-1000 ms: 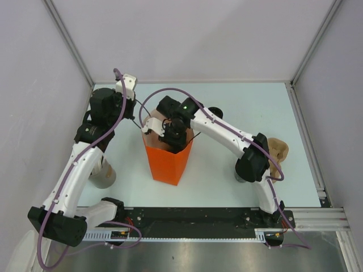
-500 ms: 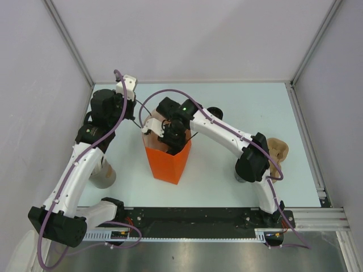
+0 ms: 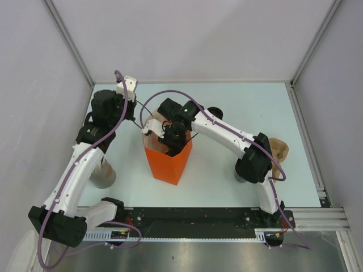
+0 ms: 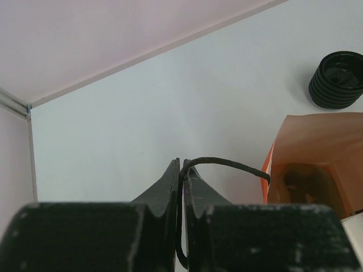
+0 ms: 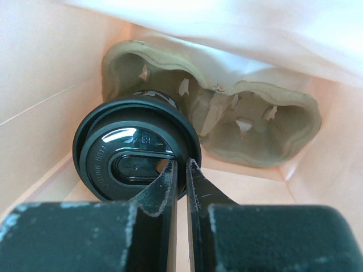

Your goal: Pack the takeout coffee

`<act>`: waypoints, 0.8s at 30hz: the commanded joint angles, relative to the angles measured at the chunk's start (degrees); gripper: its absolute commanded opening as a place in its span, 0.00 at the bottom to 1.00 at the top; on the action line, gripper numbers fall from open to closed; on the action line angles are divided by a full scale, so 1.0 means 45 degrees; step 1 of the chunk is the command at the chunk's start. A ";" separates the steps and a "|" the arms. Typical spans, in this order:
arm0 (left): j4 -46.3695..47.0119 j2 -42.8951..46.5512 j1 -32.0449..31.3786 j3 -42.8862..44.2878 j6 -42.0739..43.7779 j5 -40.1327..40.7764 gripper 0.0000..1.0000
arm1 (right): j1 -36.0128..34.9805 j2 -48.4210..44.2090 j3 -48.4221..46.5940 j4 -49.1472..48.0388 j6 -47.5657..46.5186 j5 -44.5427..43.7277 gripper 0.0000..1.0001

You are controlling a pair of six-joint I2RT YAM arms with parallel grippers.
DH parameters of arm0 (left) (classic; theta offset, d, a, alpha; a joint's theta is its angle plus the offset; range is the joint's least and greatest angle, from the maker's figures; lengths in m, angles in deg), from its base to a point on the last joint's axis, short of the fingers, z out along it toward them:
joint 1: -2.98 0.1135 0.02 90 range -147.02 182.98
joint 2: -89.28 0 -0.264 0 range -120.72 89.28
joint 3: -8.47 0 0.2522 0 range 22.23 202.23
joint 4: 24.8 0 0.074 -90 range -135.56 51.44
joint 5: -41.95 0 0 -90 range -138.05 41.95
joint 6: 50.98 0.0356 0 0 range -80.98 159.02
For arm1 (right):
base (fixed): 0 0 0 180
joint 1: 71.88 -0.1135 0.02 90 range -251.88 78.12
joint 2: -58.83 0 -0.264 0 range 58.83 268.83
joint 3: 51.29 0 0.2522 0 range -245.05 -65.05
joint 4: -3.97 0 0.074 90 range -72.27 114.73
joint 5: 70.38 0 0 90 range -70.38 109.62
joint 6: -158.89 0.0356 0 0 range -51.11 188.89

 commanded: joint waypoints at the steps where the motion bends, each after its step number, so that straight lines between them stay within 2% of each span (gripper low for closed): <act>1: 0.0622 0.0070 0.0092 0.0013 -0.0112 0.0288 0.08 | 0.0003 -0.0828 0.0000 -0.0079 0.0149 0.0375 0.00; 24: 0.0583 0.0030 0.0092 -0.0045 -0.0112 0.0250 0.07 | 0.0042 -0.1297 0.0292 -0.0665 0.0423 0.0727 0.00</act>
